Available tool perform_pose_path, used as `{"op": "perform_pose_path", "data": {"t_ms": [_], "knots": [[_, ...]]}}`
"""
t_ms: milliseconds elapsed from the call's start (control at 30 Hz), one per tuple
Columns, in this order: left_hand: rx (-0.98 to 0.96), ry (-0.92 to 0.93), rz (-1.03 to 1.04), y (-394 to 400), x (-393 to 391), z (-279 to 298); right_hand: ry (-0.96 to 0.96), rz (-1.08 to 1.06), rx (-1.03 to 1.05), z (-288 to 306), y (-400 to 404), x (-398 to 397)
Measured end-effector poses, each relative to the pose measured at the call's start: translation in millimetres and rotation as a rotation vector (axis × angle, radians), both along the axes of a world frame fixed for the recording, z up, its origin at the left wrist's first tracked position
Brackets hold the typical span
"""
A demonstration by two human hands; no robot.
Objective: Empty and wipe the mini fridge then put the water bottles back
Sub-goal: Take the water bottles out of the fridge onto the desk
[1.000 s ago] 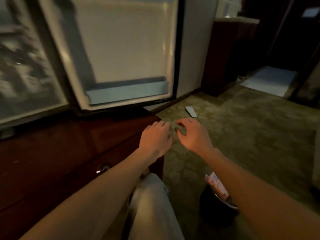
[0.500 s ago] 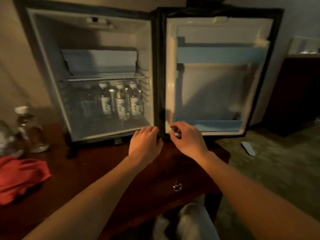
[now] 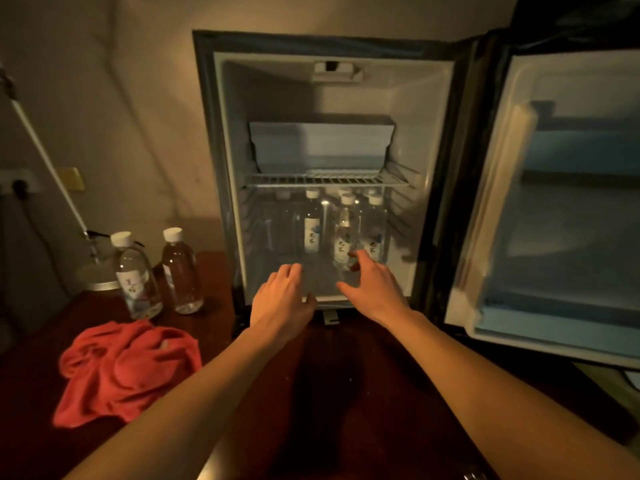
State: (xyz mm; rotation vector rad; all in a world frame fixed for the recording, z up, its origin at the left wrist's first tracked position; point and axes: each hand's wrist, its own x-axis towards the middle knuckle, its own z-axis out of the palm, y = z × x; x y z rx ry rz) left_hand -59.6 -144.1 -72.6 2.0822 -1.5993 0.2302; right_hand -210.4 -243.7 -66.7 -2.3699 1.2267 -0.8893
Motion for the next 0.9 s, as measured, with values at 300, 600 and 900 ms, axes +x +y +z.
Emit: {"op": "perform_pose_path", "data": {"t_ms": [300, 600, 900], "knots": [[0.076, 0.103, -0.061, -78, 14, 13, -0.001, -0.251, 0.035, 20, -86, 21], [-0.070, 0.284, -0.101, -163, 3, 17, -0.069, -0.243, -0.033, 20, -135, 40], [-0.258, 0.508, -0.105, -201, 2, 16, -0.058, -0.319, -0.090, 13, -155, 45]]}}
